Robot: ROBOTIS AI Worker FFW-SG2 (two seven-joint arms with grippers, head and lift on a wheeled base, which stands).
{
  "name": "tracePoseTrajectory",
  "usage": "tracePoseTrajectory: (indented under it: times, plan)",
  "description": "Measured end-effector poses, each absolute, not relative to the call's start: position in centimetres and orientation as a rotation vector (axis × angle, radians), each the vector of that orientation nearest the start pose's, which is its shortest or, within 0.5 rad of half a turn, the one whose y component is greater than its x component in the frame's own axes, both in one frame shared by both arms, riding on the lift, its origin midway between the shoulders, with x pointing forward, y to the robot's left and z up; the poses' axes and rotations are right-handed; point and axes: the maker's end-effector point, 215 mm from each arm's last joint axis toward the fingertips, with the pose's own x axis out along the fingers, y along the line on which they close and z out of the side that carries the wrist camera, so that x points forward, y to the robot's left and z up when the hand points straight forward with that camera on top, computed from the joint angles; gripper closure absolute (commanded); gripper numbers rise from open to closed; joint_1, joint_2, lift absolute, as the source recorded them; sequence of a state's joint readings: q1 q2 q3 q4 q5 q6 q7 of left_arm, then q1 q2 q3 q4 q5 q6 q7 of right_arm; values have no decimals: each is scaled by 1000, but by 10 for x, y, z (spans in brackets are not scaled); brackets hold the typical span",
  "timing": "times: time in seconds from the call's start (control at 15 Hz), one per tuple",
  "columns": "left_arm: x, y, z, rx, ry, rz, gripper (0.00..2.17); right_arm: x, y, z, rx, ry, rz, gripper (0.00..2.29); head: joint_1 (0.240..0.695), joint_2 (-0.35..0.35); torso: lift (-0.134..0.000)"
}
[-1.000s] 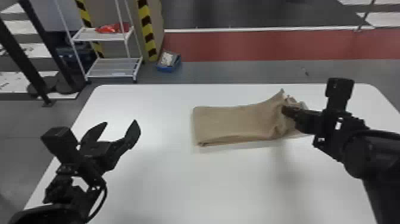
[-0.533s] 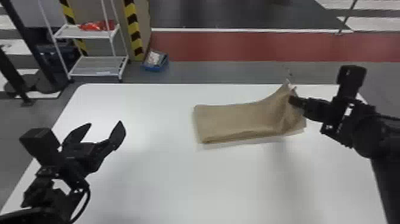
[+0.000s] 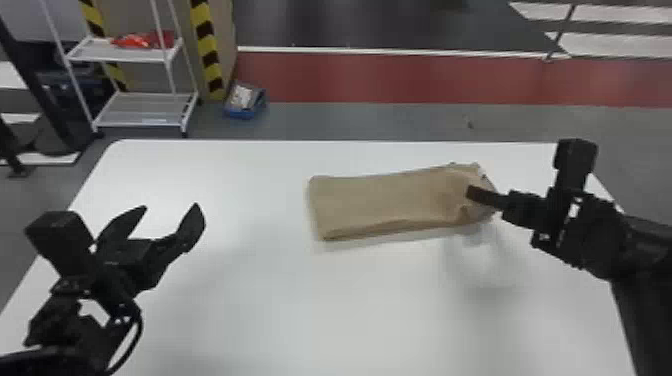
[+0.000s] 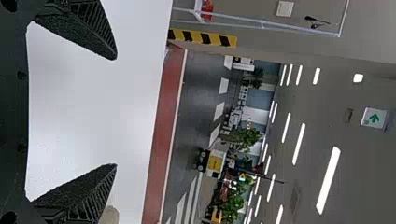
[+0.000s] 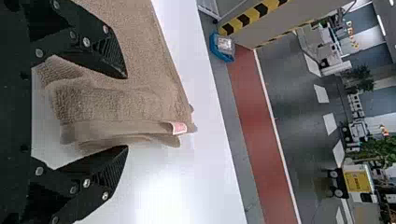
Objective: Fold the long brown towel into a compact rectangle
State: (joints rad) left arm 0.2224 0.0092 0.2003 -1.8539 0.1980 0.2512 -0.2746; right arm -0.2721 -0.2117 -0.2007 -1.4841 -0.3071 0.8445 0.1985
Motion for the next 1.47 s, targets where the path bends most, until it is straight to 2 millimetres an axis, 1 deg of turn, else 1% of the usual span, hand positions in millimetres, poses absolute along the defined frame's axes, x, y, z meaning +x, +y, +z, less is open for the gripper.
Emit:
tracePoseTrajectory:
  times: [0.2,0.27,0.33,0.4,0.6,0.87,1.0,1.13,1.47]
  plan:
    - [520,275,-374,-185,152,-110,46,608,-365,-416,272,582,24,70,695,-79,-123]
    - [521,274,-374,-186,152,-111,46,607,-376,-414,265,585,11,70,695,-98,-123]
    - [521,274,-374,-186,153,-112,46,608,-385,-410,252,589,4,70,695,-105,-123]
    - [522,273,-375,-186,154,-114,46,609,-390,-411,236,600,0,70,695,-110,-123]
    - [527,267,-375,-187,155,-127,46,610,-392,-416,209,610,8,80,695,-120,-123]
    - [531,266,-373,-185,151,-131,46,617,-381,-414,185,574,36,83,695,-111,-123]
    - [534,262,-372,-185,150,-140,46,621,-376,-412,176,558,50,90,695,-108,-123]
    - [536,258,-372,-183,150,-148,46,620,-373,-418,159,568,53,90,695,-107,-123]
    - [548,242,-373,-182,155,-181,46,616,-384,-437,109,595,41,127,695,-130,-123]
